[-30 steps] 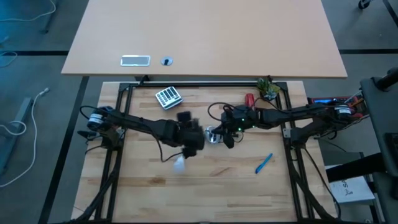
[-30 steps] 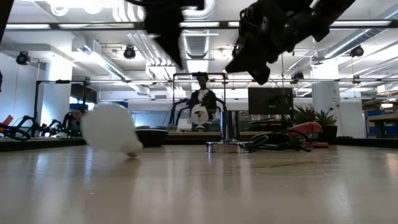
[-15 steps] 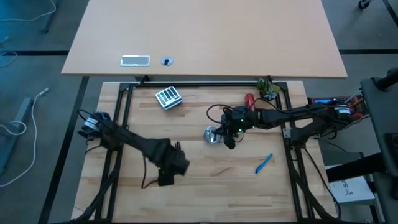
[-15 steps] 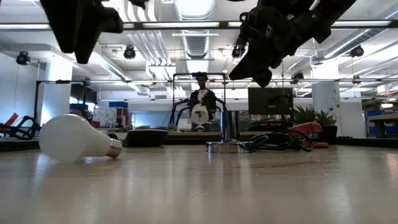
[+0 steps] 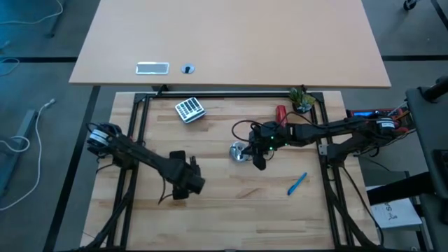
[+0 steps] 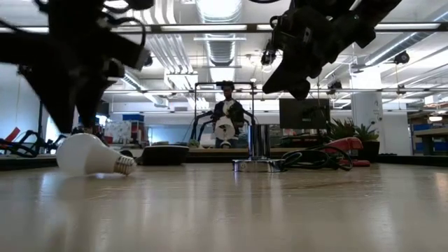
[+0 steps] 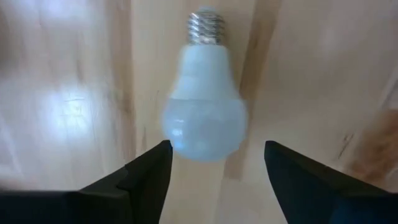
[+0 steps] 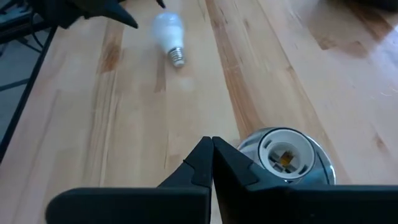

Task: Screw lightbulb
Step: Insert the white lightbulb into the silver lamp

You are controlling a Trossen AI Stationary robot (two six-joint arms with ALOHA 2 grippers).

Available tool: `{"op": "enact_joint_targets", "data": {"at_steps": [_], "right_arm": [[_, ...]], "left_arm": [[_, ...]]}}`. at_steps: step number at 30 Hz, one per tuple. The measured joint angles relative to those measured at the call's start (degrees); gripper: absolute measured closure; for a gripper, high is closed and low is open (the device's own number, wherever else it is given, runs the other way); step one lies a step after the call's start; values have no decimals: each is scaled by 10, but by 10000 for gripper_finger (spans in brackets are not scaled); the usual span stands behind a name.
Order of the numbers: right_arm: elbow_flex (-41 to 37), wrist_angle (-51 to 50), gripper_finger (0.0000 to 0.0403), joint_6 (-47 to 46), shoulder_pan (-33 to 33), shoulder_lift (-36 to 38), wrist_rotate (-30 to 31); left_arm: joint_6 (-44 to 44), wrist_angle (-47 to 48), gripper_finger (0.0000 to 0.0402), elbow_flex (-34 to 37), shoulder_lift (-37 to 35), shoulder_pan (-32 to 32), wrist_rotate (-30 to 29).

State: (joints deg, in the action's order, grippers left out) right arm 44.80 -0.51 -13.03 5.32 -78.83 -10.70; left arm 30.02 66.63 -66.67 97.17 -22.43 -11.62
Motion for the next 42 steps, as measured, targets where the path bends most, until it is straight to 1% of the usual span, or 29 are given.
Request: {"op": "enact_joint_targets", "data": {"at_steps": [5,7,9,11,15,20,26,34,42], "right_arm": [[0,0,401,-6,-1,0,1],[0,0,401,-6,-2,0,2],[0,1,401,-7,-2,0,2],[0,2,400,-16,-2,0,2],[0,2,400,-28,-2,0,2],[0,4,400,-29,-2,0,2],[0,5,400,-36,-2,0,3],[0,5,400,-36,-2,0,3],[0,5,400,-22,-3,0,3]], "left_arm": [[-20,-100,150,102,-68,21,-47],[-43,-144,153,140,-94,32,-63],[-69,-190,158,171,-119,41,-94],[-90,-235,164,197,-141,54,-100],[-104,-289,171,230,-166,77,-98],[-143,-331,171,236,-161,87,-97],[-178,-382,160,229,-120,92,-101],[-190,-427,161,211,-79,100,-109],[-173,-447,169,210,-75,113,-96]]}}
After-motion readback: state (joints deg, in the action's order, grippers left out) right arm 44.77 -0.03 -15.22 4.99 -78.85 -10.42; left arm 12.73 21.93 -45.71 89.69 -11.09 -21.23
